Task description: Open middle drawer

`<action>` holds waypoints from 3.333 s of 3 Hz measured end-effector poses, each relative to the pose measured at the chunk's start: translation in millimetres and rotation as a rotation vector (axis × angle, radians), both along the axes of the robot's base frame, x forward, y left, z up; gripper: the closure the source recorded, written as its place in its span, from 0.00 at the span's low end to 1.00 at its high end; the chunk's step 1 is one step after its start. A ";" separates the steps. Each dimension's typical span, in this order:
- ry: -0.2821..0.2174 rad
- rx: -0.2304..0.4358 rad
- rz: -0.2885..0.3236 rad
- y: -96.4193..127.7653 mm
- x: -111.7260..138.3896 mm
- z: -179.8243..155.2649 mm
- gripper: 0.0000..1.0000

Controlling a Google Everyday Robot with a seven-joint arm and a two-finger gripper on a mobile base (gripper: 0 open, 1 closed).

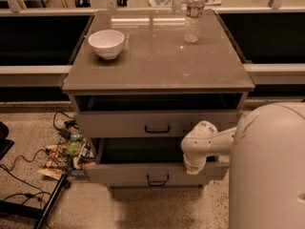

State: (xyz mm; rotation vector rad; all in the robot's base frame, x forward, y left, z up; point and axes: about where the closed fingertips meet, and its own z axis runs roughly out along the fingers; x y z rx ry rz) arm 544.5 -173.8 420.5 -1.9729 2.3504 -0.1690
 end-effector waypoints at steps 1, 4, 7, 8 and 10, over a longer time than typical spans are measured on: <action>0.000 0.000 0.000 0.0 0.0 0.2 0.82; 0.004 -0.001 0.000 -0.3 -1.4 -0.6 0.12; 0.061 -0.010 -0.037 -3.5 -28.4 -8.0 0.18; 0.081 -0.012 -0.053 -4.7 -39.3 -8.2 0.42; 0.153 -0.024 -0.093 2.4 -79.3 4.9 0.88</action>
Offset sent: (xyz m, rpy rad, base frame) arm 0.0000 0.0000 0.0003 0.0000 0.0000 0.0000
